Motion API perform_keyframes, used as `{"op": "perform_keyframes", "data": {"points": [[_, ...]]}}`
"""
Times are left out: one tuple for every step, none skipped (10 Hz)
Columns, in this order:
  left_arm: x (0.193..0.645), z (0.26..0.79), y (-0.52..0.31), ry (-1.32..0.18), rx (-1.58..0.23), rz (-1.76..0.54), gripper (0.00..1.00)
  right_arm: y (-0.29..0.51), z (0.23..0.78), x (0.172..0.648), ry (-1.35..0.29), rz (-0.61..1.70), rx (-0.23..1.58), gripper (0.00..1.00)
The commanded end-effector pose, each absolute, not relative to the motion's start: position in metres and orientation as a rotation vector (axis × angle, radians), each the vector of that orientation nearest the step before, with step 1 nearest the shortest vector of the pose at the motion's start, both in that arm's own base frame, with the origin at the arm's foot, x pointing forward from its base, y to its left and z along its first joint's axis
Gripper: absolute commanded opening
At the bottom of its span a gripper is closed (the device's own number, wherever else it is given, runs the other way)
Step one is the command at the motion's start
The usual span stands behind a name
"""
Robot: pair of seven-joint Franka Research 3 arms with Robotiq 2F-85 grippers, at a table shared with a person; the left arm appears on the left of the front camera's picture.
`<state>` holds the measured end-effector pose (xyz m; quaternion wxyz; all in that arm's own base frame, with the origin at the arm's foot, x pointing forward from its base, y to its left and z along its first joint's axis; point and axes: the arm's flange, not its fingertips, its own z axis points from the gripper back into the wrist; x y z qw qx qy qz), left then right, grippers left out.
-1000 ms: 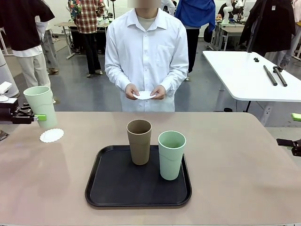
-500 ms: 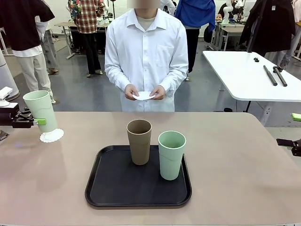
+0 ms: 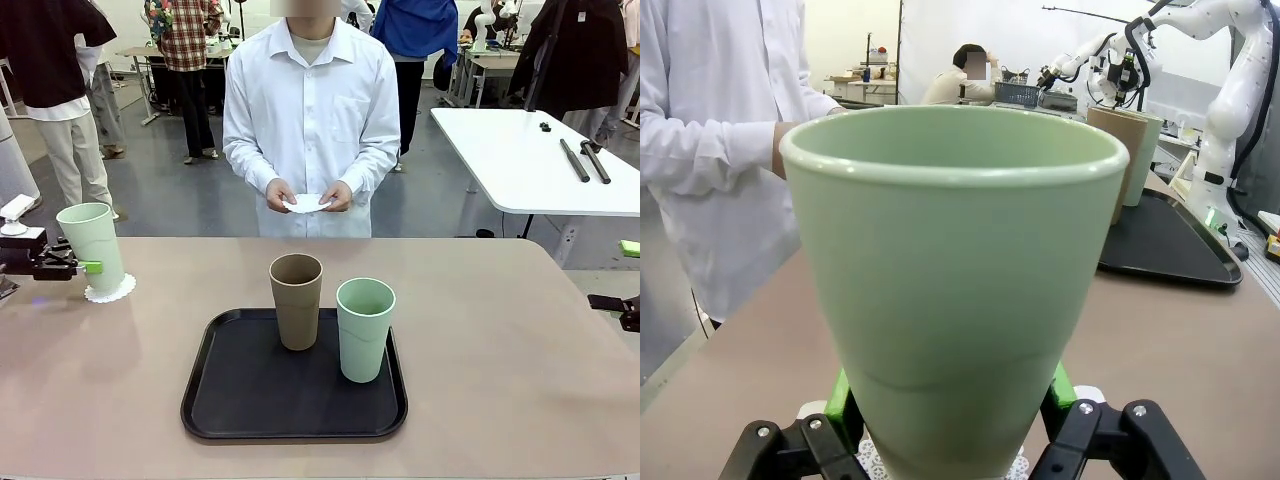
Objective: Place coasters on the table and set cups on them.
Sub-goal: Pick up one Reusable plastic cup and place it on a coaster set by the human.
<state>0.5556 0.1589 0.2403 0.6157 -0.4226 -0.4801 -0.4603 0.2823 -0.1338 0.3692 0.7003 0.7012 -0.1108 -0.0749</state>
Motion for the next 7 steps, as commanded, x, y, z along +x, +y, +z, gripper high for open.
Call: {"op": "perform_keyframes", "data": {"points": [[0.56, 0.238, 0.162, -1.108, -0.957, -1.088, 0.84, -0.134, 0.371, 0.286, -0.264, -0.174, 1.586, 1.0], [0.56, 0.234, 0.163, -1.102, -0.962, -1.089, 0.84, -0.134, 0.371, 0.286, -0.264, -0.174, 1.586, 1.0], [0.56, 0.231, 0.163, -1.094, -0.961, -1.093, 0.84, -0.134, 0.371, 0.286, -0.264, -0.174, 1.586, 1.0], [0.56, 0.23, 0.162, -1.091, -0.97, -1.098, 0.84, -0.134, 0.371, 0.286, -0.264, -0.174, 1.586, 1.0], [0.558, 0.227, 0.162, -1.093, -0.977, -1.102, 0.84, -0.134, 0.371, 0.286, -0.264, -0.174, 1.586, 1.0], [0.558, 0.227, 0.162, -1.093, -0.983, -1.106, 0.84, -0.134, 0.371, 0.286, -0.264, -0.174, 1.586, 1.0], [0.559, 0.227, 0.163, -1.087, -0.989, -1.111, 0.84, -0.134, 0.371, 0.286, -0.264, -0.174, 1.586, 1.0]]}}
